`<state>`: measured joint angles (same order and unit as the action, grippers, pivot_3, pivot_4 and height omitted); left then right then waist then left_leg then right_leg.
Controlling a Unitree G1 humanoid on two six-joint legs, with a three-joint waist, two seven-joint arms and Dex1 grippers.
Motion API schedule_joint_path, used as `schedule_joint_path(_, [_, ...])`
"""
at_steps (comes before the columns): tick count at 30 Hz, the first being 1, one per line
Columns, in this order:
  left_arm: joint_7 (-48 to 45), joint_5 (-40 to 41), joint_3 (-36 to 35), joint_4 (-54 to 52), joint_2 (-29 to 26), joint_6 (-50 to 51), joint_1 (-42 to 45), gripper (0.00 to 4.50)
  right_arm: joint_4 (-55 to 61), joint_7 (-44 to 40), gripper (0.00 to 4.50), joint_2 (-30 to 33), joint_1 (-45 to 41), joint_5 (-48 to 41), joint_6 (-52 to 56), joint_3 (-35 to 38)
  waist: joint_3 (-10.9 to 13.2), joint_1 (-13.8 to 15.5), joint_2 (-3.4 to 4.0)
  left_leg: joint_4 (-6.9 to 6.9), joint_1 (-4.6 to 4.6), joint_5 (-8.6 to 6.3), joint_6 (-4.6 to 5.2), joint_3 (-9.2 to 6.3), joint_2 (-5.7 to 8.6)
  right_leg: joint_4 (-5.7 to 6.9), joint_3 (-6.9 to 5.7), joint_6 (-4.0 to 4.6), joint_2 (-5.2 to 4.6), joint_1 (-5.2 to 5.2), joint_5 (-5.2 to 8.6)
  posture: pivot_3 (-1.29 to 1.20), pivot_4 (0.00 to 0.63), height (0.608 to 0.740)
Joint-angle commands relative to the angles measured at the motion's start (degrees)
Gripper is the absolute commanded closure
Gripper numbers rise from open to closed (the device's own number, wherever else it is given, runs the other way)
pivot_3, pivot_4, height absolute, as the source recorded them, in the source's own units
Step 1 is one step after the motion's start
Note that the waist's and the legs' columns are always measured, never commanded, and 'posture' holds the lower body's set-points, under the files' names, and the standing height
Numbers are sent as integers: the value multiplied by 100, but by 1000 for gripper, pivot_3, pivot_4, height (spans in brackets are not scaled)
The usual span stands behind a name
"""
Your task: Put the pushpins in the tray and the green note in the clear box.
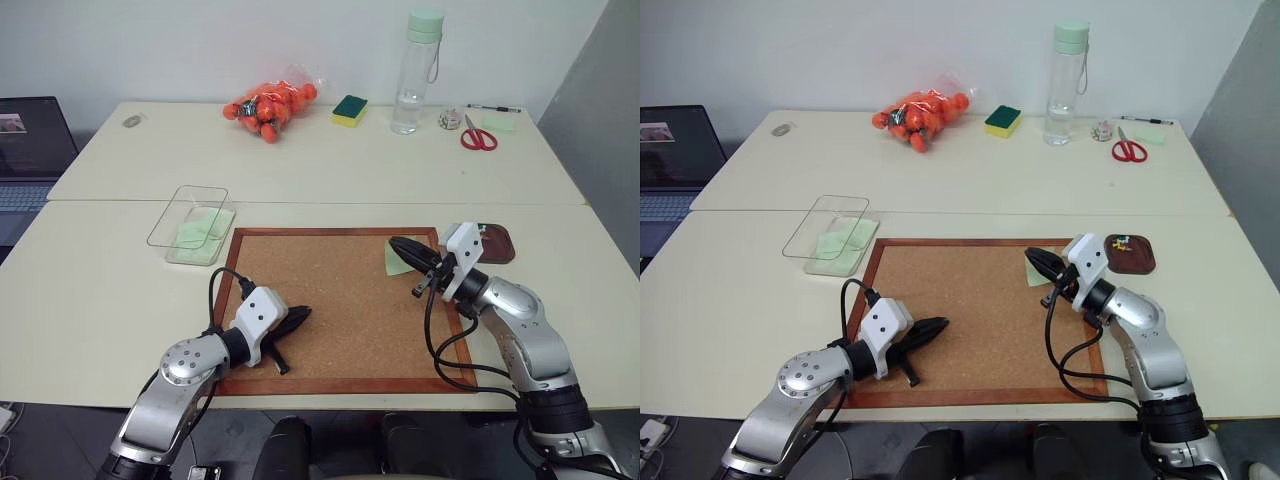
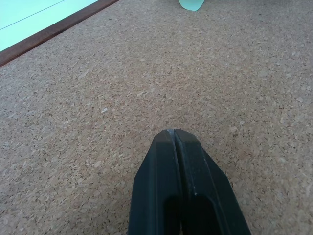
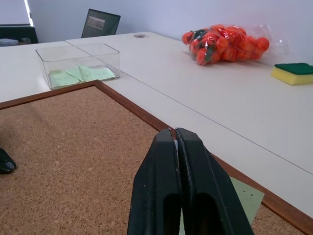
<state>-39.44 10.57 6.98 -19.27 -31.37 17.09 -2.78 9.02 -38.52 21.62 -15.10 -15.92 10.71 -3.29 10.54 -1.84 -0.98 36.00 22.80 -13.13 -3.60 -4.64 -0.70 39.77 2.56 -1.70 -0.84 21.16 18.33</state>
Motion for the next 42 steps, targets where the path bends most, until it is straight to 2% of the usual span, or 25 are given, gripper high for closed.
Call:
schedule_joint_path(1, [-85, -26, 137, 134, -6, 86, -105, 4500, 247, 44, 4479, 90, -50, -161, 1, 293, 0, 0, 0, 0, 0, 0, 0, 0, 0, 0, 0, 0, 0, 0, 0, 0, 150, 740])
schedule_joint_path(7, [-64, 43, 122, 124, 37, 137, -100, 4500, -129, 209, 4479, 481, 224, -150, -113, 1008, 0, 18, -1, 0, 2, 0, 0, -1, 0, -1, -1, 0, -1, 0, 0, 0, 150, 740])
schedule_joint_path(11, [-72, 58, 135, 129, 33, 135, -92, 4500, -688, 565, 4479, 596, 89, -18, 63, 1289, 0, 9, 0, 0, 1, 0, 0, 3, 2, -2, 2, 0, -2, -2, 0, 0, 150, 740])
schedule_joint_path(16, [-76, 63, 138, 160, 50, 143, -34, 4500, -1479, 1021, 4479, 850, -344, 501, 336, 1206, 0, 1, 1, 2, -7, 4, 6, 7, 4, 6, 6, 0, 2, -2, -1, 0, 150, 740])
schedule_joint_path(21, [-73, 56, 146, 162, 54, 139, -14, 4500, -2085, 1415, 4479, 842, -800, 716, 622, 1233, 0, 1, 1, 3, -6, 6, 9, 7, 5, 6, 6, 0, 3, -3, -1, 0, 150, 740])
schedule_joint_path(27, [-41, 47, 146, 114, 45, 138, -63, 4500, -2342, 1471, 4479, 932, -996, 782, 786, 1277, 0, 13, 1, 2, 0, 5, 9, 5, 4, 4, 5, 0, -4, -2, -1, 0, 150, 740])
schedule_joint_path(39, [-60, 44, 146, 119, 23, 147, -71, 4500, -1798, 1597, 2167, 897, -749, 654, 1008, 1509, -1, -1, 2, 1, -1, 6, 9, 6, 4, 5, 6, -1, -3, -1, -1, 0, 150, 740])
schedule_joint_path(42, [-71, 61, 146, 132, 30, 157, -47, 4500, -1753, 1571, 1460, 906, -732, 619, 1063, 1551, -1, 0, 2, 1, -1, 6, 9, 6, 4, 4, 5, -1, -3, -1, -1, 0, 150, 740])
